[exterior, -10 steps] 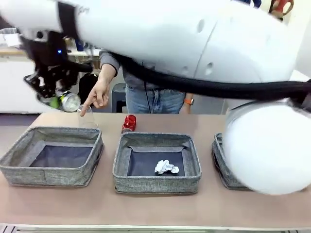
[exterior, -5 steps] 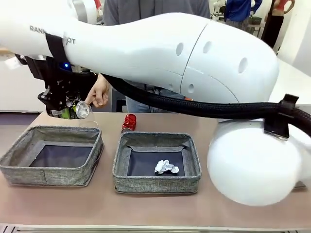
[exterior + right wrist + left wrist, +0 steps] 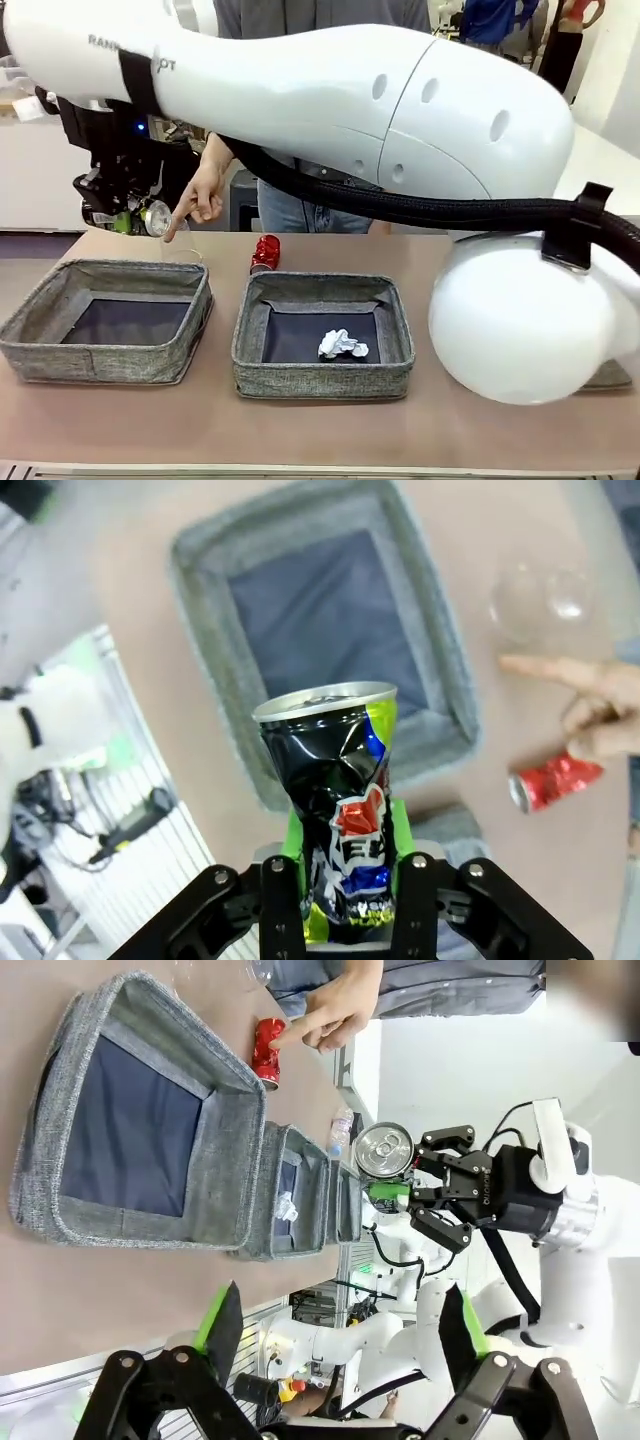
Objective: Sort the waste into the appropriate baskets.
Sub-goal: Place the picked waste into the Fabric basket indicated by the person.
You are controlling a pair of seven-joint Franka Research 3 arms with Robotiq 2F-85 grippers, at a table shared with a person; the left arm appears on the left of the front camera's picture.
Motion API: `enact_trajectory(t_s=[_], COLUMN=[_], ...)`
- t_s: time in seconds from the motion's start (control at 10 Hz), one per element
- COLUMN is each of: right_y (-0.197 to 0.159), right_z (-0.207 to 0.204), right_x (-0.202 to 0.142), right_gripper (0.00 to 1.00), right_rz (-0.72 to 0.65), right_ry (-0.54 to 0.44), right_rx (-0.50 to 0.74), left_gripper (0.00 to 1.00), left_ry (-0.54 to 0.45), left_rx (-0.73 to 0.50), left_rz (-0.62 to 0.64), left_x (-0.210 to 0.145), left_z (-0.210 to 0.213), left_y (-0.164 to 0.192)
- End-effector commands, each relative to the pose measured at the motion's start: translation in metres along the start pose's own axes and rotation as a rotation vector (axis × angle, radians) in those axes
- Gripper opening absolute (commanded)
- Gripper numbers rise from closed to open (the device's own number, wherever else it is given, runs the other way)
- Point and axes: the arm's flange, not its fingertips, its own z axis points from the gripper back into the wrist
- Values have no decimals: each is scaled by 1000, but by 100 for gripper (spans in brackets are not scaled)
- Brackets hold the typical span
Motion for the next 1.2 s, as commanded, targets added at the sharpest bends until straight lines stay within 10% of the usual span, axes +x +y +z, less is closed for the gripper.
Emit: enact_trajectory(t_s=[0.0,0.5,0.7,1.1], right_y=[-29,-38,-40,-43], right_z=[12,5,4,3], right_x=[160,170,170,171], right_gripper=[36,36,95,100], right_rz=[50,35,26,2], right_ry=[46,79,71,64], right_rx=[142,129,144,157], left_gripper=[100,100,100,100], left_ry=[9,9,9,9], left_rx=[11,11,11,11], left_rz=[0,0,0,0], left_x=[-1,-1,-1,-1], left_z=[1,1,1,1], left_y=[-1,-1,-1,-1])
